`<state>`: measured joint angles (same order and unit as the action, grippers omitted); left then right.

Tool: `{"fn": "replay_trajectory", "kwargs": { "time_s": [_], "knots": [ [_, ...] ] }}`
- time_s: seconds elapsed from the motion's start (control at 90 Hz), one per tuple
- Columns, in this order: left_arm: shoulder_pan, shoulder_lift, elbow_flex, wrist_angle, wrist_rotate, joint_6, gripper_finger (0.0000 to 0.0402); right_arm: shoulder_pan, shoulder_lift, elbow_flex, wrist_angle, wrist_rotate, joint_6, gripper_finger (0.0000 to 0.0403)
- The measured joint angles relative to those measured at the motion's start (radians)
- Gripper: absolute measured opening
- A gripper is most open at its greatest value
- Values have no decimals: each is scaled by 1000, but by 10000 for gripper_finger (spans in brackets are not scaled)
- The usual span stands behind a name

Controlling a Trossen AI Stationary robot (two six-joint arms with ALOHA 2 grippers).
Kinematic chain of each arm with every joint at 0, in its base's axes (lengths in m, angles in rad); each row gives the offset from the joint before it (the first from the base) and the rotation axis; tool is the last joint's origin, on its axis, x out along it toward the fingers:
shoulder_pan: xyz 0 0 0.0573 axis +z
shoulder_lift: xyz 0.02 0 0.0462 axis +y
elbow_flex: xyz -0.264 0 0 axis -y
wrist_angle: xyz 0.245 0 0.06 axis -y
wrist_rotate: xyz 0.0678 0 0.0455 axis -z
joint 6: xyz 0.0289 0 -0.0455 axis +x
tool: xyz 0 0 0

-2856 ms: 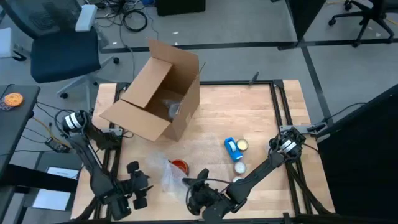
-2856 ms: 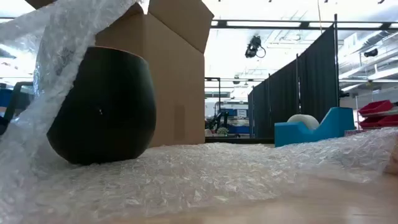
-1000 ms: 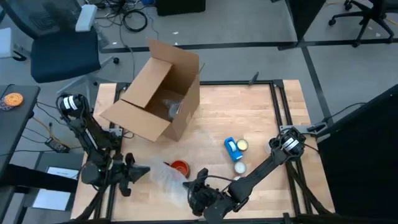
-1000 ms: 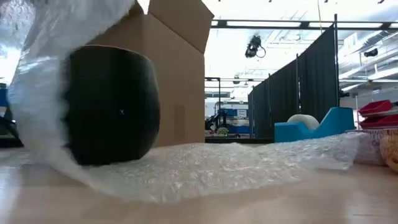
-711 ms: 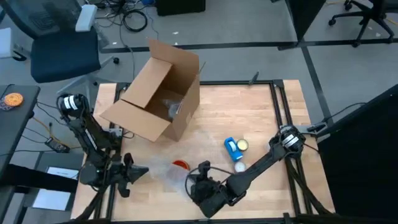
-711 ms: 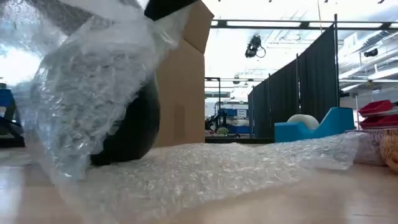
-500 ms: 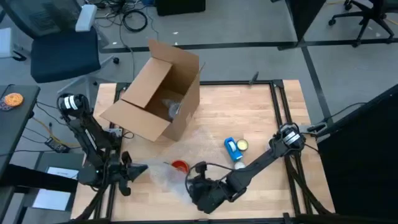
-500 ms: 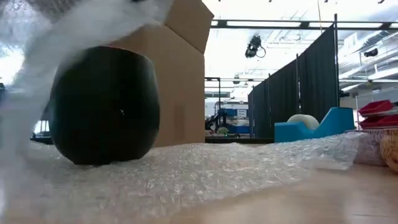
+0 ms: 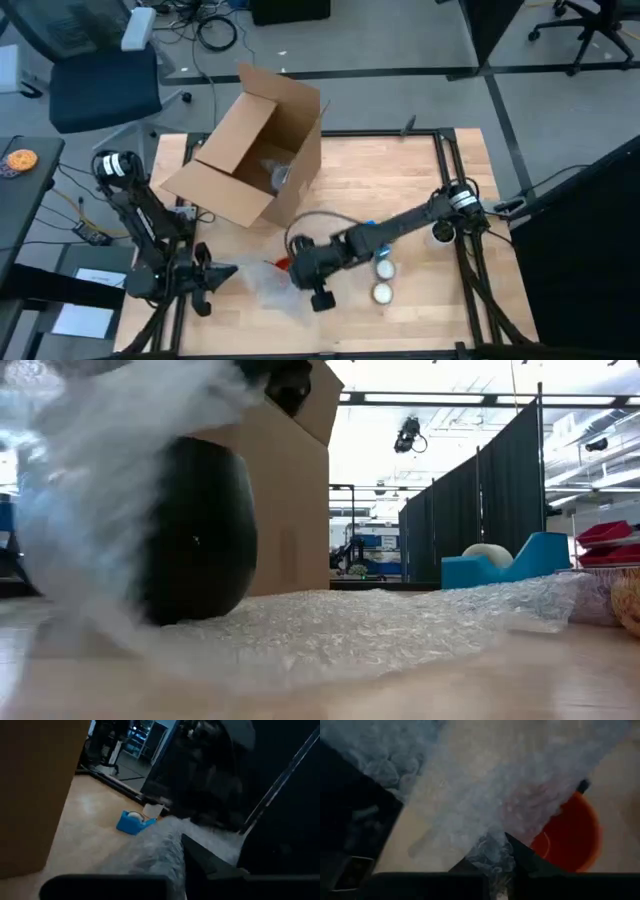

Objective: Wrap mug
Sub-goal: Wrap the mug with the bubble wrap

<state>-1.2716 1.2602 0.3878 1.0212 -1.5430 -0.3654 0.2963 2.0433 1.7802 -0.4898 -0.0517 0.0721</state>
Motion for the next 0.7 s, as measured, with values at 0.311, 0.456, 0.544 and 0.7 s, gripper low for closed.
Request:
{"fn": "replay_trajectory", "kwargs": {
  "time_s": [0.311, 0.456, 0.544, 0.7],
  "knots": [
    [23, 2, 0, -31, -3, -6, 0, -61, 29, 1, 71, 96, 6, 1],
    [27, 2, 0, -33, -1, -8, 0, -54, 49, 1, 74, 184, -11, 16],
    [28, 2, 0, -34, 0, -7, 0, -47, 49, 0, 92, 239, -28, 35],
    [28, 2, 0, -46, 0, -7, 0, -36, 49, 0, 130, 335, -66, 79]
  ]
}}
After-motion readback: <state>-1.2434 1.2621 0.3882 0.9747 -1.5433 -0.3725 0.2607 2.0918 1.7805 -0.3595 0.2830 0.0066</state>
